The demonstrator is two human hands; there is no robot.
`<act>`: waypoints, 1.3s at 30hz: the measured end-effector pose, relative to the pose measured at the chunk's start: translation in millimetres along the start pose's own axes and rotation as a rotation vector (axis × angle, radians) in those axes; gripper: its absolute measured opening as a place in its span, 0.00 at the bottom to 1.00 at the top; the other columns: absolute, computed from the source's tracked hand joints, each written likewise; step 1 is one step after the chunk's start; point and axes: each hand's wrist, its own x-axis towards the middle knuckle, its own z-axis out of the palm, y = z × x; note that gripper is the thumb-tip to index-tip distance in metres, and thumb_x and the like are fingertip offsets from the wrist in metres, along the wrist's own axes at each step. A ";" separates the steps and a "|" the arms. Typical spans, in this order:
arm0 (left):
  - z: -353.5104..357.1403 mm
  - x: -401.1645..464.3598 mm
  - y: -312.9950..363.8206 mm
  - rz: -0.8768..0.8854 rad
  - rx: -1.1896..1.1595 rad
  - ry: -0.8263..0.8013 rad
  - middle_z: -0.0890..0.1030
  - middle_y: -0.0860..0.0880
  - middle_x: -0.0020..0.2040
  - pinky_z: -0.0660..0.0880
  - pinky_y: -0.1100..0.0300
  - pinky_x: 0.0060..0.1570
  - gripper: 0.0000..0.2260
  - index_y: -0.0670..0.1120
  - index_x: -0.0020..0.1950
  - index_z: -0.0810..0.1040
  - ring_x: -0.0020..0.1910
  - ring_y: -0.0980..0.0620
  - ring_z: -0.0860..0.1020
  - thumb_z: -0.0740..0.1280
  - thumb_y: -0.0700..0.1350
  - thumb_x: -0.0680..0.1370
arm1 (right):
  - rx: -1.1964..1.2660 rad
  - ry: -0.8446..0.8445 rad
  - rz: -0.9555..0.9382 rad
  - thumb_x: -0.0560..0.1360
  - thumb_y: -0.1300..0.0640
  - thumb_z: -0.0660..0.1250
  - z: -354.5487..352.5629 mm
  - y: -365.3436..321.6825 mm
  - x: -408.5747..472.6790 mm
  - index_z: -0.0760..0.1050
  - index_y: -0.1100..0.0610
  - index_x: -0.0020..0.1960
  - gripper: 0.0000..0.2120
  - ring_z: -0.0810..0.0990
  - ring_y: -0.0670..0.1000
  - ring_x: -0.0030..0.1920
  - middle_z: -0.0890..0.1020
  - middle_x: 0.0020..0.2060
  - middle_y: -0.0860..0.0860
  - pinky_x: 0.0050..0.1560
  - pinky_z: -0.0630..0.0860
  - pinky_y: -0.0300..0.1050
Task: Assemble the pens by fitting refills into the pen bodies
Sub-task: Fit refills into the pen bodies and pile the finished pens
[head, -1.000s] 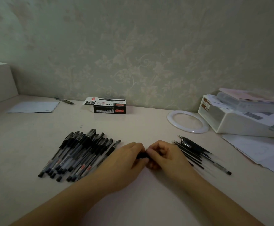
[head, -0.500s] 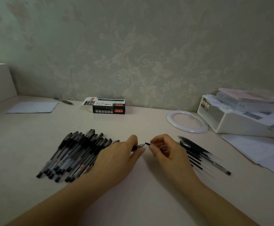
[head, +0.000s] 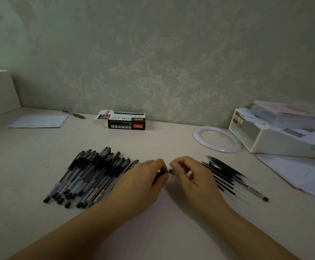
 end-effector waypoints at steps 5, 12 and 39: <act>0.0 1.4 0.8 0.043 -0.144 -0.010 0.70 0.58 0.32 0.65 0.68 0.29 0.09 0.52 0.46 0.65 0.31 0.60 0.71 0.66 0.48 0.79 | 0.151 -0.102 0.078 0.78 0.47 0.65 -3.5 1.7 -0.6 0.80 0.50 0.39 0.11 0.74 0.40 0.32 0.80 0.32 0.47 0.35 0.69 0.32; -5.4 2.8 -1.2 0.037 -0.127 -0.044 0.74 0.57 0.34 0.73 0.53 0.37 0.09 0.53 0.45 0.74 0.36 0.56 0.73 0.57 0.52 0.81 | 0.272 -0.157 0.058 0.75 0.45 0.66 -8.2 5.7 1.4 0.81 0.48 0.42 0.10 0.77 0.48 0.37 0.81 0.34 0.48 0.40 0.73 0.38; 0.1 1.1 -2.2 0.022 -0.074 -0.050 0.75 0.57 0.38 0.72 0.55 0.41 0.08 0.54 0.50 0.76 0.40 0.58 0.73 0.57 0.52 0.82 | 0.296 -0.131 0.106 0.76 0.59 0.70 -4.6 8.8 2.5 0.80 0.48 0.44 0.06 0.81 0.42 0.39 0.84 0.38 0.46 0.42 0.75 0.33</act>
